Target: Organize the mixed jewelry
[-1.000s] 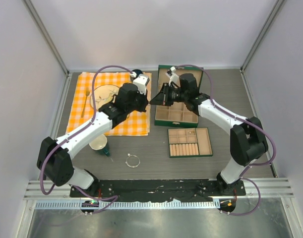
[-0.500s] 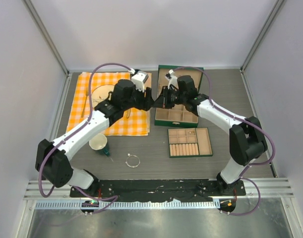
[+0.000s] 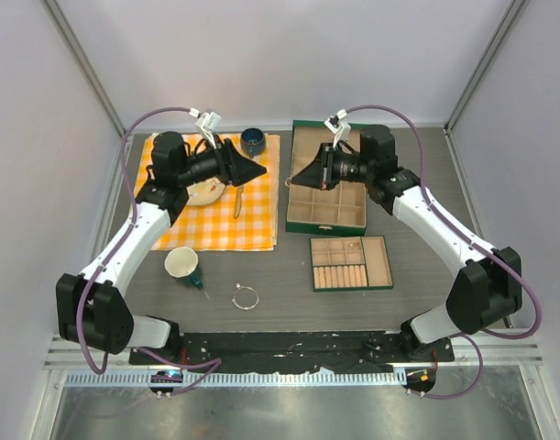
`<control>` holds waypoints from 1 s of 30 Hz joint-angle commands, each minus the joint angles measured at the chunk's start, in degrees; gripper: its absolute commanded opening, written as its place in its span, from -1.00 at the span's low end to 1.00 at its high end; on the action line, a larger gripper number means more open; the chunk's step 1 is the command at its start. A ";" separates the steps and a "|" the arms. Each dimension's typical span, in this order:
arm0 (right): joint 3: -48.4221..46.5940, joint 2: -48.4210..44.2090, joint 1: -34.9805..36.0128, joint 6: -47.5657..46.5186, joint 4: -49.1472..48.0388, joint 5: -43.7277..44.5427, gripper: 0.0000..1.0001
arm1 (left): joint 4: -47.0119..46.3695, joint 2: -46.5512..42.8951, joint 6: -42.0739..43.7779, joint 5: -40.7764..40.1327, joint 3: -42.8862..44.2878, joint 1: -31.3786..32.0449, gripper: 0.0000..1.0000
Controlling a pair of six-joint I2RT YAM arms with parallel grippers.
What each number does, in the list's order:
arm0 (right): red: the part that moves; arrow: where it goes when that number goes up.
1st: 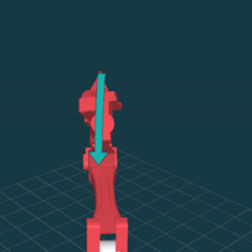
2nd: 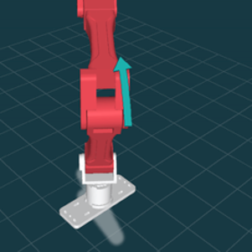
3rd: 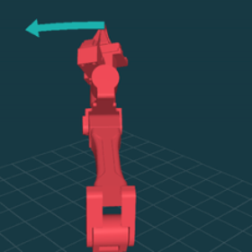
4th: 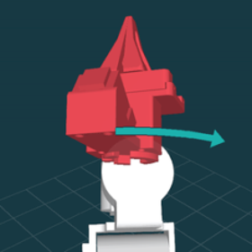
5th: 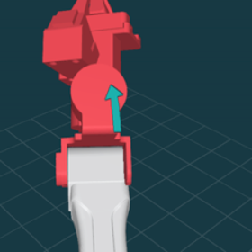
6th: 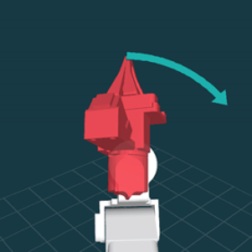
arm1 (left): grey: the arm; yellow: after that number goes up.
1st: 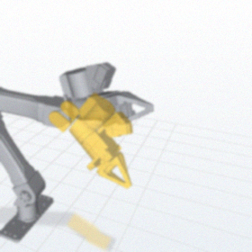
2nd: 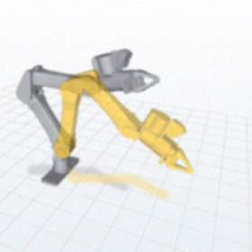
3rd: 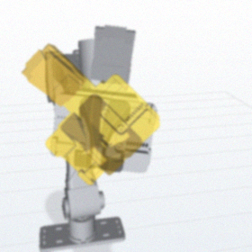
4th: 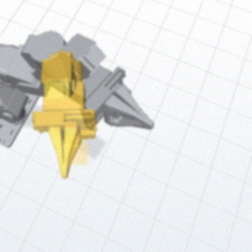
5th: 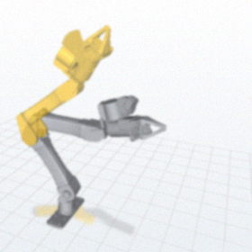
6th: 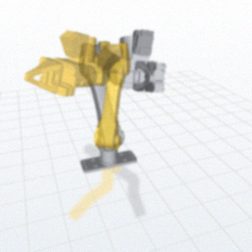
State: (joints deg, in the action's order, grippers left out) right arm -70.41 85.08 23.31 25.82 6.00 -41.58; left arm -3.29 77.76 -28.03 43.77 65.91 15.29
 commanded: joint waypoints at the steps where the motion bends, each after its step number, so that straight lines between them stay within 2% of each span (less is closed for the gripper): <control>1: -4.99 -2.46 0.33 4.58 -5.65 -8.51 -0.99 | -20.07 0.72 -15.10 13.61 -2.89 0.53 0.20; 3: -6.93 -2.20 0.33 5.20 -5.65 -9.56 -0.99 | -26.29 1.43 -20.55 14.06 -3.59 0.53 0.20; 7: -8.51 -1.67 0.33 6.61 -7.32 -10.27 -0.99 | -29.66 3.01 -23.99 14.85 -3.24 0.53 0.19; 12: -8.16 -1.58 0.42 7.22 -8.28 -10.36 -0.98 | -38.45 3.98 -29.62 16.08 -4.74 0.62 0.19; 17: -6.94 -1.58 0.42 10.11 -11.70 -10.80 -0.99 | -39.42 4.69 -30.24 17.40 -4.56 1.76 0.10; 30: -4.65 -1.49 0.42 12.59 -15.75 -10.89 -0.99 | -39.51 5.48 -30.15 16.09 -4.21 3.43 0.07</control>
State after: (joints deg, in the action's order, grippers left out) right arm -75.72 83.92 23.55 37.30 -5.98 -51.81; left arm -40.05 83.42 -57.25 59.57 61.01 17.74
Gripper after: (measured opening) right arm 0.034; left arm 0.546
